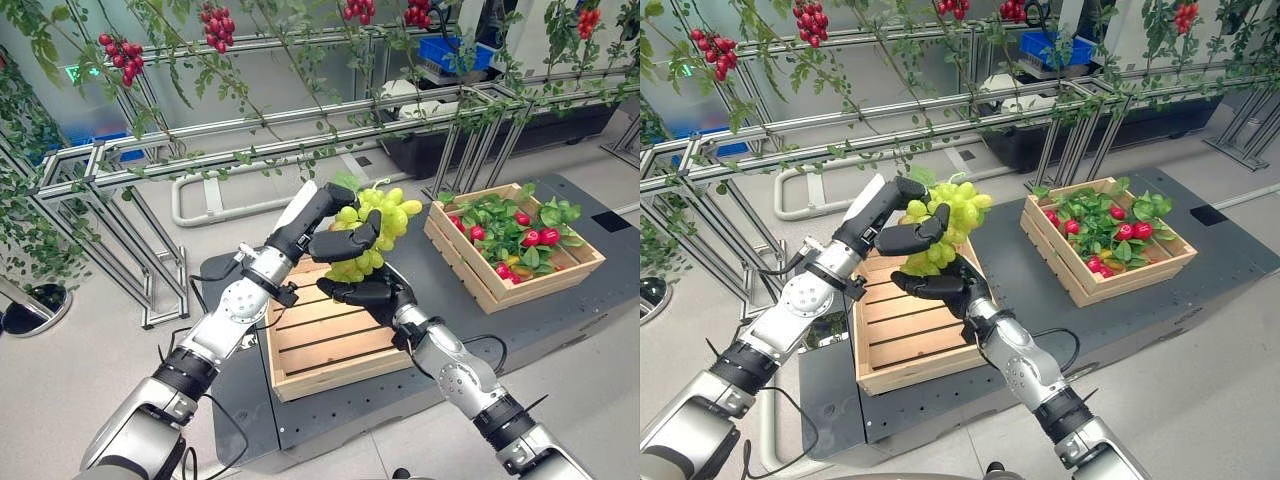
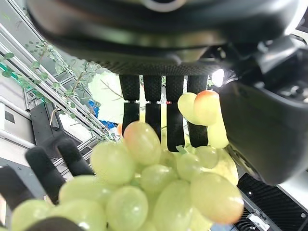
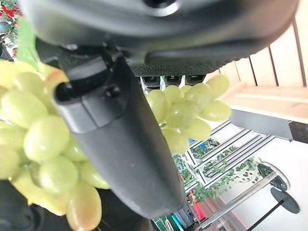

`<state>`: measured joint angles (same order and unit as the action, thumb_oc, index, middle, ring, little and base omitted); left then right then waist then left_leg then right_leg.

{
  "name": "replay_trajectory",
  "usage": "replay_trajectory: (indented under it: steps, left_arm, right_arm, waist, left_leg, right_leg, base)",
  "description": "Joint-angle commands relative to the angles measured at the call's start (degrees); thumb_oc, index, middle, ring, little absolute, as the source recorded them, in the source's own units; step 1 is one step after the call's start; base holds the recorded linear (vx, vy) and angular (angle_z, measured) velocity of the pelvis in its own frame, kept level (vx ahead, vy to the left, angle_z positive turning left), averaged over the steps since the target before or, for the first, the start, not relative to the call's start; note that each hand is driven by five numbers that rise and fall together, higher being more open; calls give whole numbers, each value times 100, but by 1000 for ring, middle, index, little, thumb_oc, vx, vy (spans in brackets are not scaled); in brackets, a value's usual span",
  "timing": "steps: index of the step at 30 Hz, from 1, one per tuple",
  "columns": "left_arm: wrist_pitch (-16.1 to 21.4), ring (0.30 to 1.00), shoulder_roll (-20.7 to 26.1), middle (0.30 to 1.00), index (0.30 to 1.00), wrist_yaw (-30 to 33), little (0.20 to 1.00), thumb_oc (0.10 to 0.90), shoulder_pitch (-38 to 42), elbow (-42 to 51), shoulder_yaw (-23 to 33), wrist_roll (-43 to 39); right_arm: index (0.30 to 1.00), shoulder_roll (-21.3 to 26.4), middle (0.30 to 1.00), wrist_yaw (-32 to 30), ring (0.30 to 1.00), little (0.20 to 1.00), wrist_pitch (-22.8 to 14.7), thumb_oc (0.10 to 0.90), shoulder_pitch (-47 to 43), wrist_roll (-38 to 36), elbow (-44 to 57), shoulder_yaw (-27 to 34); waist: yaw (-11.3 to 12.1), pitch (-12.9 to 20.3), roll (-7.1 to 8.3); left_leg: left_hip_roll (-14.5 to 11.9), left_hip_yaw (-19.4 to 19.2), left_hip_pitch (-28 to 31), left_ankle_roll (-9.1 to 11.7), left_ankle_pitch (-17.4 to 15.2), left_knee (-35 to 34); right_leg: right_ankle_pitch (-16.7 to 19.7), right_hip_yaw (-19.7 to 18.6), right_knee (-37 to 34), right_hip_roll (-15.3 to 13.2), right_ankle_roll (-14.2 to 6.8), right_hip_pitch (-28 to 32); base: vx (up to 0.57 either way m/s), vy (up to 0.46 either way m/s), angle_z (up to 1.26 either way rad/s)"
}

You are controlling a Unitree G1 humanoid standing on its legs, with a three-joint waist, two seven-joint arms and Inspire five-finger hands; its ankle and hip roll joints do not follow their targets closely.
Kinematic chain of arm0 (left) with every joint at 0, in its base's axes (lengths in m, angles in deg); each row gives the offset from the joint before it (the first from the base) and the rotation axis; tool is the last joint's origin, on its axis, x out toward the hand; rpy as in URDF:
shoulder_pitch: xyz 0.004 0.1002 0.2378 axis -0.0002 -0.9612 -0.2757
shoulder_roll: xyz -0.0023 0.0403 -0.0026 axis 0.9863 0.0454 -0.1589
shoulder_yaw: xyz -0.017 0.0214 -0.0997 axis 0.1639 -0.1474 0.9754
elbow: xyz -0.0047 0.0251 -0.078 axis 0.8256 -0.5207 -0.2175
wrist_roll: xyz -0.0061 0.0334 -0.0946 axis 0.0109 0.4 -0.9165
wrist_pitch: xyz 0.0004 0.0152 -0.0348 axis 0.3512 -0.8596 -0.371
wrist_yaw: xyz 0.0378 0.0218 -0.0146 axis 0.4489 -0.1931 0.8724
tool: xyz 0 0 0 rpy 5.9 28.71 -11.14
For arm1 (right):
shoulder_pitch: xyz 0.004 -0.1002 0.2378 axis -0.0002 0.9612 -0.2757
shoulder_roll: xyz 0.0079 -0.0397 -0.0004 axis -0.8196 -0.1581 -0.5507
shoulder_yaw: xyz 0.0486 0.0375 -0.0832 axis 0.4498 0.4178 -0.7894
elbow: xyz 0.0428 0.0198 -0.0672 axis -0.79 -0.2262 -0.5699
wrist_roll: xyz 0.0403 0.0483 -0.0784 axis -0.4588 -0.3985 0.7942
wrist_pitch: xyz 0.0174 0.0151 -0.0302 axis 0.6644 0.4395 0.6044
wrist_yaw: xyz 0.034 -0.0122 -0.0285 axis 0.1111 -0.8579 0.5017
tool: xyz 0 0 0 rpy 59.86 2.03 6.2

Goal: Pick up the fruits from the basket on one side to the basket on the other side

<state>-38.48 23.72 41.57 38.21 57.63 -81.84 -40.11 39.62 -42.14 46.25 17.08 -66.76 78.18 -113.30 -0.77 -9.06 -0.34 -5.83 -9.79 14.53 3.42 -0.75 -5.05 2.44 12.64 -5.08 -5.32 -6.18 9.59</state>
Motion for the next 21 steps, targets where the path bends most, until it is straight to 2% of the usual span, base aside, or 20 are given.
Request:
replay_trajectory:
  steps: [1,11,21]
  left_arm:
    - [871,300,132,300,300,181,300,400,387,-142,132,-51]
    - [988,300,326,300,300,191,300,400,160,-255,348,28]
    - [1020,300,208,300,300,203,300,400,293,-304,288,-16]
  right_arm:
    - [900,-360,900,-6,900,900,-892,800,-398,-315,476,555]
    - [900,-268,900,46,900,900,-906,800,-224,-396,612,711]
    - [900,-399,900,266,900,900,-913,800,-313,-825,612,663]
  waist:
    - [10,579,61]
    - [-33,568,55]
    - [-40,554,64]
  left_leg:
    - [181,92,-235,-232,-275,5]
    - [175,67,-259,-240,-261,5]
    - [169,94,-268,-238,-272,5]
  right_leg:
    - [-337,37,8,-324,75,223]
    - [-307,-31,8,-318,70,168]
    - [-319,-36,8,-311,75,171]
  base:
    - [0,0,0]
    - [0,0,0]
    - [-1,-1,-1]
